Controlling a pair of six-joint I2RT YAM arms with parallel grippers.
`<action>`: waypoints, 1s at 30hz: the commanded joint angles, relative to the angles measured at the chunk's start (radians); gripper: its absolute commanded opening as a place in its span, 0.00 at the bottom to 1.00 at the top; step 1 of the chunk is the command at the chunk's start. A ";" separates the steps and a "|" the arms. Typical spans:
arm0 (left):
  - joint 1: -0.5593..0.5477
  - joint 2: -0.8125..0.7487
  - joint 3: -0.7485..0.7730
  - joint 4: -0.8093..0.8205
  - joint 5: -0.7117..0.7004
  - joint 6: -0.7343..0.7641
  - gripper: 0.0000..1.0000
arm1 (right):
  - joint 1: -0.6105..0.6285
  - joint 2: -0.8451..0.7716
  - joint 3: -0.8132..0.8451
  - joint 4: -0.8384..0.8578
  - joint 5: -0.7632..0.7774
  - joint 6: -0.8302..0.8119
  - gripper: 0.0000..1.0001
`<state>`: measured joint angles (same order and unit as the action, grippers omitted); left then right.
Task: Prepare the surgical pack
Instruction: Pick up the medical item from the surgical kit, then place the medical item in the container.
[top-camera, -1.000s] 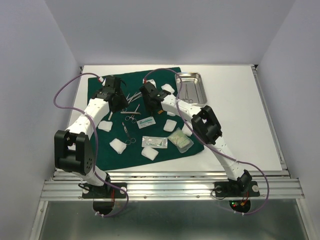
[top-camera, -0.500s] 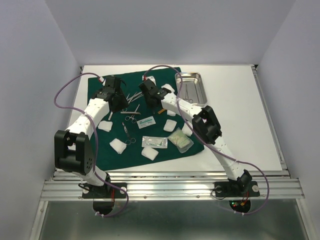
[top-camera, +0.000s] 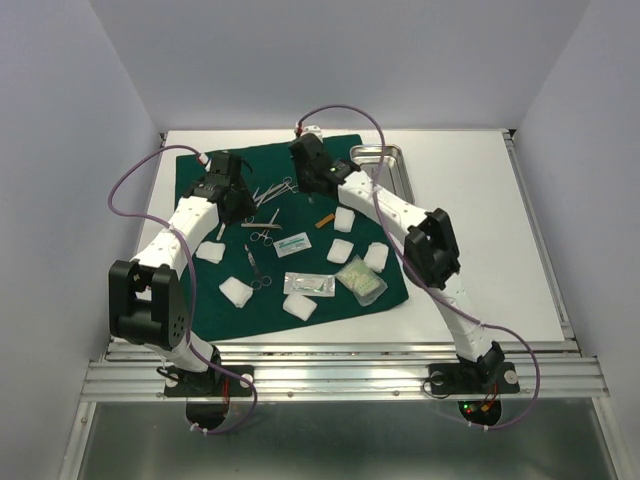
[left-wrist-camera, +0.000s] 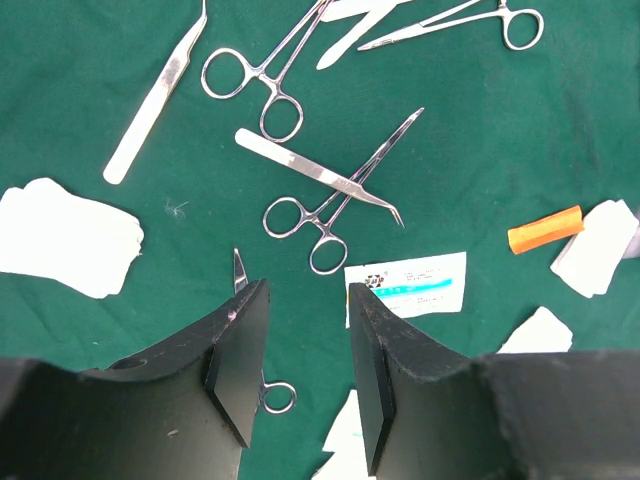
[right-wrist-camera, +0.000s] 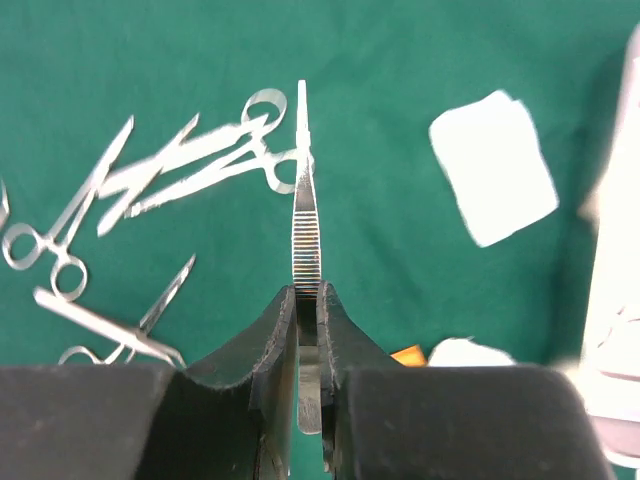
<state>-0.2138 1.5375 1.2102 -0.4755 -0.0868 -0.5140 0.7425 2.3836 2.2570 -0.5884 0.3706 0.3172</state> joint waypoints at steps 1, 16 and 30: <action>0.004 -0.022 0.005 0.009 0.001 0.020 0.48 | -0.055 -0.099 -0.036 0.070 0.031 0.000 0.01; 0.004 -0.004 0.022 0.014 0.010 0.034 0.48 | -0.331 -0.233 -0.329 0.165 0.045 -0.027 0.01; 0.004 0.009 0.023 0.014 0.015 0.035 0.48 | -0.400 -0.199 -0.435 0.213 0.060 -0.099 0.15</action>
<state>-0.2138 1.5585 1.2102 -0.4694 -0.0750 -0.4946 0.3534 2.2139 1.8332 -0.4335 0.4126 0.2417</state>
